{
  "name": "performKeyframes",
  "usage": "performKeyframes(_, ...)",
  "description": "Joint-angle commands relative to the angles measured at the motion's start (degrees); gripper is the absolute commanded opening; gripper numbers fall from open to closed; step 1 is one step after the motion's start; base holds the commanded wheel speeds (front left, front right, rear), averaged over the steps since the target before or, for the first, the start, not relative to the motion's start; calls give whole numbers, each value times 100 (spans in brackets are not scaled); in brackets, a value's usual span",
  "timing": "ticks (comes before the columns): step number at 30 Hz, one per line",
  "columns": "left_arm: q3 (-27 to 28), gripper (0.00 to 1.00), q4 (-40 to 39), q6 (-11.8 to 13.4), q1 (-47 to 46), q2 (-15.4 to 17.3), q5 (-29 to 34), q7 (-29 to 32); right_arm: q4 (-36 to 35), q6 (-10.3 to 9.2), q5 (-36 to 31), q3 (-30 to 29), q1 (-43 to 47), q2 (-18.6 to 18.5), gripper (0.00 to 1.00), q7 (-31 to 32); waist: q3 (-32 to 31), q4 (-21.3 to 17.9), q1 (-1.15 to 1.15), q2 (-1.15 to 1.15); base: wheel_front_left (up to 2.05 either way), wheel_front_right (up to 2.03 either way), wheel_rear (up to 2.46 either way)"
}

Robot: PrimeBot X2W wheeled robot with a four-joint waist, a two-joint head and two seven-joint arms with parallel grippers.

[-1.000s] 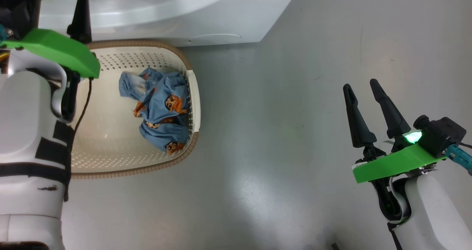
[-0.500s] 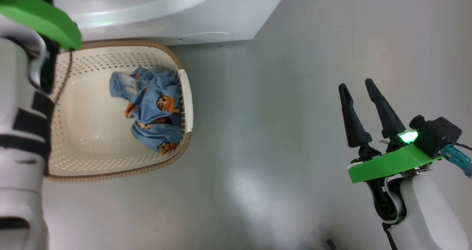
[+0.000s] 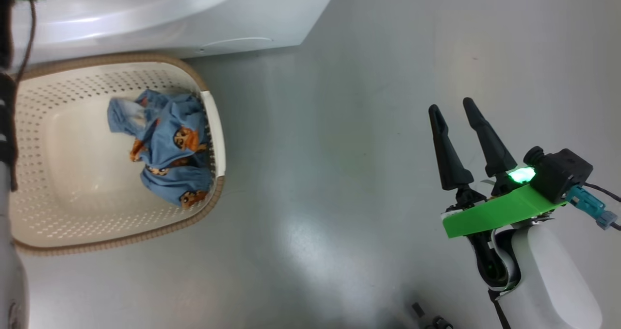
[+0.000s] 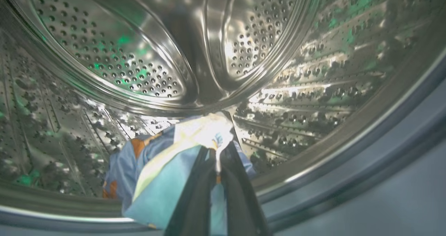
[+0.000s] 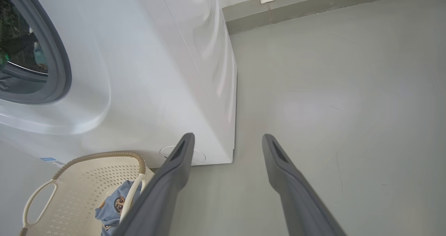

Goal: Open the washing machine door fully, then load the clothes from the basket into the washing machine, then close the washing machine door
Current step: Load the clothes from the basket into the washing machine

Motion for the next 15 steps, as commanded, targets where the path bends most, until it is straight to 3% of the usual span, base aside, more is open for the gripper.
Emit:
performKeyframes(1, -11, 0, 8, 20, -39, 235, 123, -29, -117, 9, 87, 126, 39, 21, 100, -27, 18, -45, 0, 0, 0, 0, 0)
performKeyframes(3, -69, 0, 319, 2, -96, 212, 143, -29, -116, 9, 84, 137, 43, 42, 100, -27, 17, -69, 0, 0, 0, 0, 0)
performKeyframes(4, -88, 5, 485, -9, -142, 194, 133, -29, -118, 9, 78, 143, 48, 53, 100, -27, 15, -76, 0, 0, 0, 0, 0)
performKeyframes(6, -131, 25, 843, -34, -248, 164, 109, 45, -114, 9, 73, 154, 48, 69, 100, -27, 11, -81, 0, 0, 0, 0, 0)
performKeyframes(8, -193, 66, 1102, -57, -354, 147, 105, 93, -111, 9, 75, 160, 44, 74, 100, -27, 9, -75, 0, 0, 0, 0, 0)
performKeyframes(9, -195, 95, 1211, -67, -396, 137, 74, 112, -109, 9, 76, 161, 43, 75, 100, -27, 4, -71, 0, 0, 0, 0, 0)
performKeyframes(10, -220, 100, 1291, -77, -438, 136, 66, 118, -110, 9, 77, 159, 41, 74, 100, -27, 6, -65, 0, 0, 0, 0, 0)
performKeyframes(15, -275, 100, 1479, -103, -529, 123, -10, 108, -118, 9, 71, 130, 34, 60, 100, -27, -5, -18, 0, 0, 0, 0, 0)
